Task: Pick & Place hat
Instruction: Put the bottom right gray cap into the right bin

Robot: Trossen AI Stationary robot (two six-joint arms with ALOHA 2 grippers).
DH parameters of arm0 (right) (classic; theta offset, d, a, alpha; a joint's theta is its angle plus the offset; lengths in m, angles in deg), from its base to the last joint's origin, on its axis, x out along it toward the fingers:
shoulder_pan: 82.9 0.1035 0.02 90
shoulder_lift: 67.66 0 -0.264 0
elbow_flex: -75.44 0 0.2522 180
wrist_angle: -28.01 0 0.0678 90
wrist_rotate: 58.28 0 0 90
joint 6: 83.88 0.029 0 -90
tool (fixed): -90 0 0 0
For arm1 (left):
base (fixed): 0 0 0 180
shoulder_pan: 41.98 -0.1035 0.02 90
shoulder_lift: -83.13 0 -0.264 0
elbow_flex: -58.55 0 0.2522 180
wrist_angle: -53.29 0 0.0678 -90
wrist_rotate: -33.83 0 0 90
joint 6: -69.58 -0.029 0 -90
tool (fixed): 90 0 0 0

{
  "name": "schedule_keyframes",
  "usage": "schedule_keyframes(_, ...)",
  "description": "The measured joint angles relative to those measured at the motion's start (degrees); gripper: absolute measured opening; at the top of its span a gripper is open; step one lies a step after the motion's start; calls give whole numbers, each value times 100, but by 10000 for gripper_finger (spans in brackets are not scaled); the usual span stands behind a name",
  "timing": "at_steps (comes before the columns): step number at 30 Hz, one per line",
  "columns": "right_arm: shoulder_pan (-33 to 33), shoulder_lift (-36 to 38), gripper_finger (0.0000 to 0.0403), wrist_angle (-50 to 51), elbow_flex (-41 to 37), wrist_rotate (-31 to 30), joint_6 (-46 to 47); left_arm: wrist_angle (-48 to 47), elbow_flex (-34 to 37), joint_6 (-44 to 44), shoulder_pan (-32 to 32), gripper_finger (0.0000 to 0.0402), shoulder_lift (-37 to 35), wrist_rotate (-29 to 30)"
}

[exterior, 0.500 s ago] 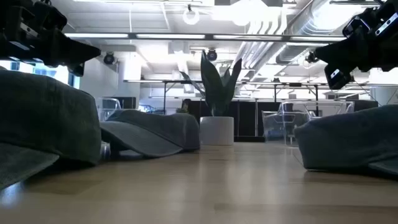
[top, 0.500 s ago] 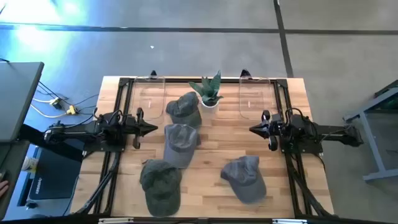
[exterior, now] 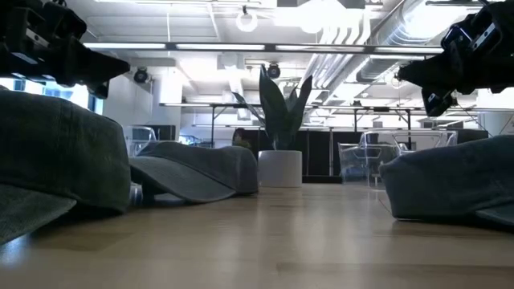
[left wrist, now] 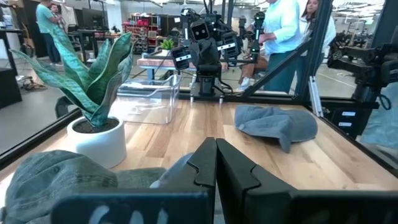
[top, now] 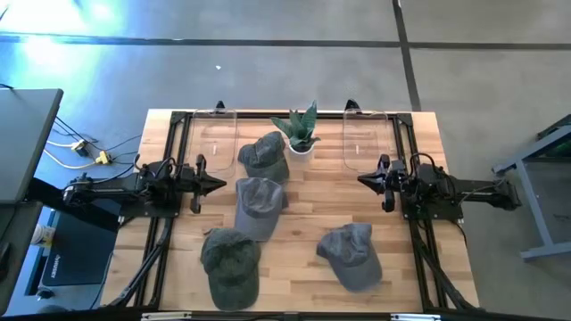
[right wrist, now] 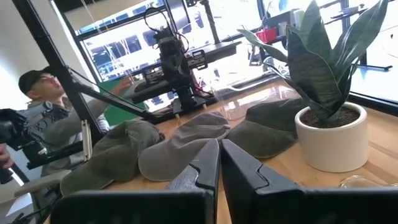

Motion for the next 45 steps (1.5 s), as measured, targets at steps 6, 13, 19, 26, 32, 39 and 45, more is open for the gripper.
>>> schedule_keyframes(6, -1, -1, 12, -755, -1, -78, 419, 11, 0, 964, 0, 0, -2, 53)
schedule_keyframes(13, 4, -88, 2, -1905, 140, -346, 2633, 105, 0, 2702, 0, 0, 0, 609)
schedule_keyframes(19, 140, -924, 3, -2059, 712, 84, 3105, 93, -33, 3134, -1, 0, 1, 969)
schedule_keyframes(26, 402, -2957, 3, -701, 2343, 801, 2623, 51, -174, 3068, 0, 0, 137, 1041)
schedule_keyframes(32, 384, -4679, 10, 1373, 3758, 1820, 2194, 42, -182, 3069, 0, 0, 138, 1090)
schedule_keyframes(39, 337, -6222, 88, 2106, 4569, 3378, 2249, 44, -197, 2975, 0, 0, 138, 1101)
schedule_keyframes(45, 340, -7283, 180, 2717, 4809, 4077, 2510, 42, -201, 2737, 0, 0, 138, 1146)
